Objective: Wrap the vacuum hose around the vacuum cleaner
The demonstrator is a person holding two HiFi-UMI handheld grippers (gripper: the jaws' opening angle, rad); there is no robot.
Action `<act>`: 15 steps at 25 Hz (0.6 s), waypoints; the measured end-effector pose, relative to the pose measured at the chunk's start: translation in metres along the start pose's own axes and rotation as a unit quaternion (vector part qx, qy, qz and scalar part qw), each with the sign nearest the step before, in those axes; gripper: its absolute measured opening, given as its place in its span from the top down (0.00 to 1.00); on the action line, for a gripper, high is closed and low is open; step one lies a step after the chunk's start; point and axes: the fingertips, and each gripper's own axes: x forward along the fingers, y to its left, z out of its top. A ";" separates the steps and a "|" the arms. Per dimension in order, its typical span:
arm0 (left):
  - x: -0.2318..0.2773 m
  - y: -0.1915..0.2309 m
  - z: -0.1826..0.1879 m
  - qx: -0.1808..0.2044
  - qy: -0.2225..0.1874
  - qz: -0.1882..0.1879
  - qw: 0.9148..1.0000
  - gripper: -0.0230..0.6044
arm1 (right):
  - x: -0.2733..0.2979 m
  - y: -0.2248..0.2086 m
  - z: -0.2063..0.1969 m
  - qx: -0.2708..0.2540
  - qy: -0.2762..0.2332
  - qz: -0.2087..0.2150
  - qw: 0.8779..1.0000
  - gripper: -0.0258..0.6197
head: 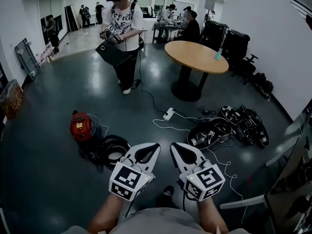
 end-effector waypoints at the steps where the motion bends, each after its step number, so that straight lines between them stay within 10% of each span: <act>1: -0.001 -0.002 0.001 0.002 -0.001 0.000 1.000 0.95 | -0.002 0.001 0.001 -0.001 -0.001 0.000 1.000 0.95; 15: -0.008 -0.018 0.006 0.019 -0.002 -0.001 1.000 0.95 | -0.014 0.008 -0.001 0.003 -0.005 0.001 1.000 0.95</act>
